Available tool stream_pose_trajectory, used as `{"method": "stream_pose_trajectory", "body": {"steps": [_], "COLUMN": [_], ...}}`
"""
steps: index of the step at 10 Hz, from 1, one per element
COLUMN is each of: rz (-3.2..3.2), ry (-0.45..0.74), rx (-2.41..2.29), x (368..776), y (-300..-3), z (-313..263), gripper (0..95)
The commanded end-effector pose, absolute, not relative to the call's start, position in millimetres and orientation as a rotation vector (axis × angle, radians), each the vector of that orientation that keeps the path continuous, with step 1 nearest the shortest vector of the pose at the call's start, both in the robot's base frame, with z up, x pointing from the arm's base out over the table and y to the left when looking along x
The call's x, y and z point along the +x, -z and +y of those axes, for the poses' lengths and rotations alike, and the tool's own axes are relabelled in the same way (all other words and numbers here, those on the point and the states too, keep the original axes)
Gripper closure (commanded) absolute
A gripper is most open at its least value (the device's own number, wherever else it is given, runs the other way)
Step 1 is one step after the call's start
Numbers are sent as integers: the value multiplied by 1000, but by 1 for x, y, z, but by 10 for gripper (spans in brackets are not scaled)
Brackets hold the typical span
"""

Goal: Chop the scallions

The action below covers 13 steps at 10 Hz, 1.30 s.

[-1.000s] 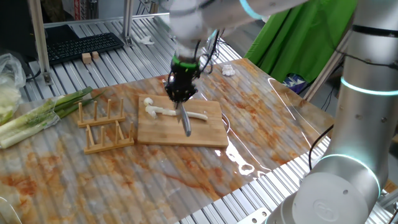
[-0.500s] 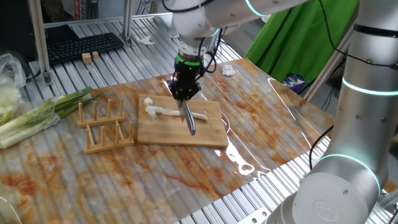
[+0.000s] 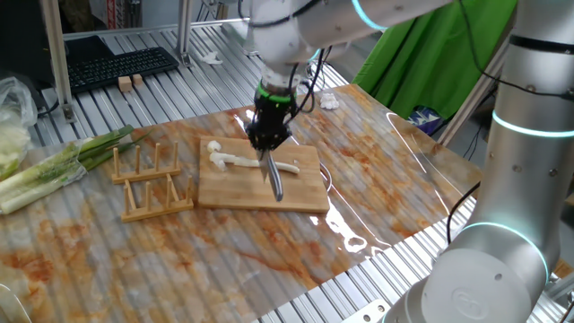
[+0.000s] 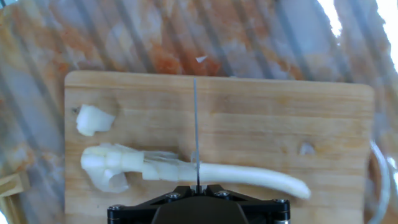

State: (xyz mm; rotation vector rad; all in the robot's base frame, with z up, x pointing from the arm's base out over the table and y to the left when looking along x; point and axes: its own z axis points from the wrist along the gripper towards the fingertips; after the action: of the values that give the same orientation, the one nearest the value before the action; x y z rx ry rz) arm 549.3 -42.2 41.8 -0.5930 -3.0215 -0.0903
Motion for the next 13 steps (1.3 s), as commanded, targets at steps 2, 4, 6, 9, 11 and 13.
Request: {"method": "stream_pose_trajectory", "body": {"steps": [2, 4, 6, 9, 11, 13], "rz": [-3037, -3036, -3026, -2991, -2990, -2988], "ry": [117, 103, 76, 70, 60, 41], "rx": [-608, -620, -611, -606, -604, -580], "x": [547, 548, 548, 548, 547, 543], "y": [-23, -27, -33, -58, -62, -74], "z": [-42, -39, -38, -38, -39, -47], "gripper": [950, 950, 950, 950, 950, 950]}}
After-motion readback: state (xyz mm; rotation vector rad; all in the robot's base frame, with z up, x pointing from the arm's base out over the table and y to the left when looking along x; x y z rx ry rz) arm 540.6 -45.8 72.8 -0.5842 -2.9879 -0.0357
